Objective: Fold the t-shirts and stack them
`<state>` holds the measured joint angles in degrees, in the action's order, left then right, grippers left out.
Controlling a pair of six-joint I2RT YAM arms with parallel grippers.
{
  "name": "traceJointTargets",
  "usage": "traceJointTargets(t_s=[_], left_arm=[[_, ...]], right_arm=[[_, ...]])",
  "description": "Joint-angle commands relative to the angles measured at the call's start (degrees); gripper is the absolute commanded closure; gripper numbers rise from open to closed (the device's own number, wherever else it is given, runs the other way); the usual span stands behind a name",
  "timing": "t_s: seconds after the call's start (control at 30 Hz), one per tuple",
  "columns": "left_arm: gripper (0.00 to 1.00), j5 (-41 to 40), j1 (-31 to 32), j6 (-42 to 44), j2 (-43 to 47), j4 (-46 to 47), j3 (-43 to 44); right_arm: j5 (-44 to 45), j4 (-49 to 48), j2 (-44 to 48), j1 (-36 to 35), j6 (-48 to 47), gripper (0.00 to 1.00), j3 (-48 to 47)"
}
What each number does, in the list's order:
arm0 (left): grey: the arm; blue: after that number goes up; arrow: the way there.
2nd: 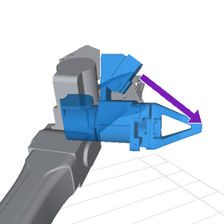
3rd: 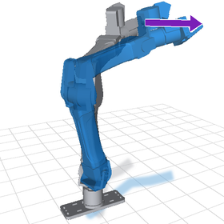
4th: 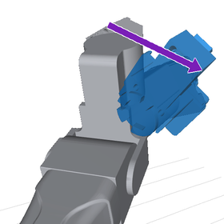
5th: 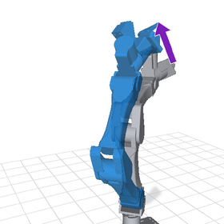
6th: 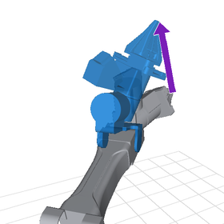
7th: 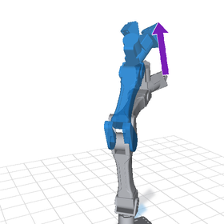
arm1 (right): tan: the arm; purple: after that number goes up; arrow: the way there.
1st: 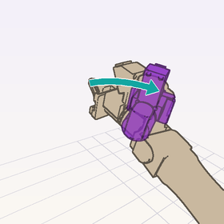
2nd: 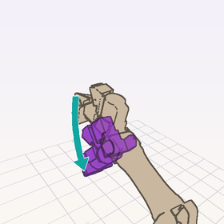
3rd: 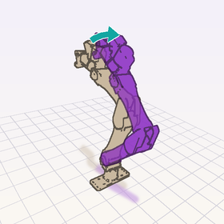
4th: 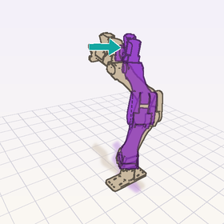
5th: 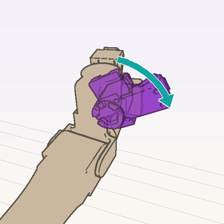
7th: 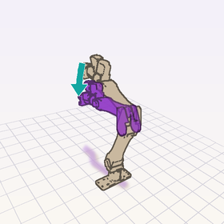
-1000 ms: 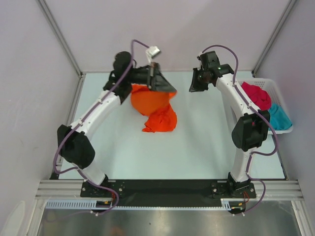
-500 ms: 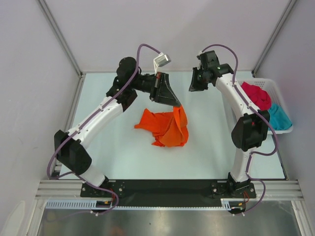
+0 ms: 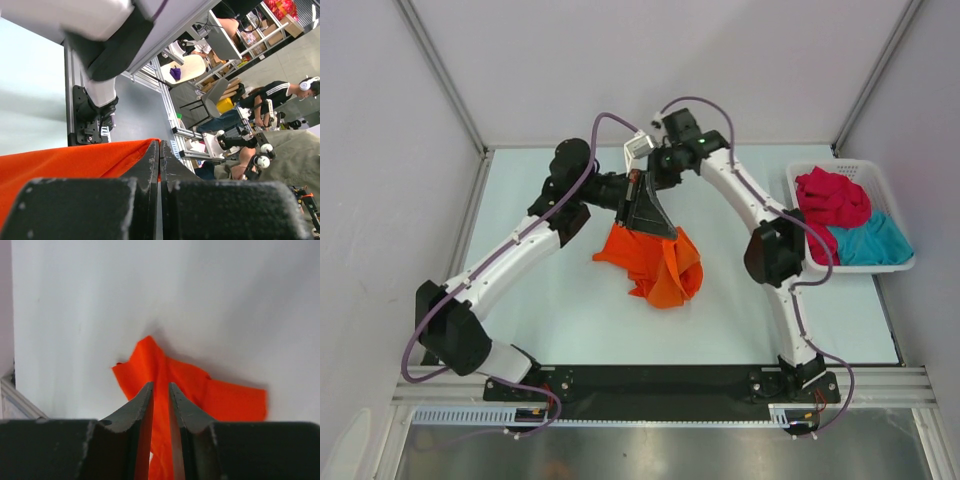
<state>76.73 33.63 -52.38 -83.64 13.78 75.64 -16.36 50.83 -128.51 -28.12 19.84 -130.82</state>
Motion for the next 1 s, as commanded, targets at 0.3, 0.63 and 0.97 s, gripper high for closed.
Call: traceJointTargets(t_s=[0.3, 0.63, 0.97], left_arm=[[1.0, -0.44, 0.12, 3.25, 4.45, 2.57, -1.19], [1.0, -0.88, 0.12, 3.07, 6.37, 3.44, -2.51], [1.0, -0.88, -0.58, 3.34, 8.75, 3.71, -3.91]], right_arm=[[-7.37, 0.41, -7.9, -10.2, 0.12, 0.7, -0.93], [-6.32, 0.94, -8.07, -12.92, -2.17, 0.57, 5.4], [-6.23, 1.38, -13.34, -16.17, -2.17, 0.52, 6.02]])
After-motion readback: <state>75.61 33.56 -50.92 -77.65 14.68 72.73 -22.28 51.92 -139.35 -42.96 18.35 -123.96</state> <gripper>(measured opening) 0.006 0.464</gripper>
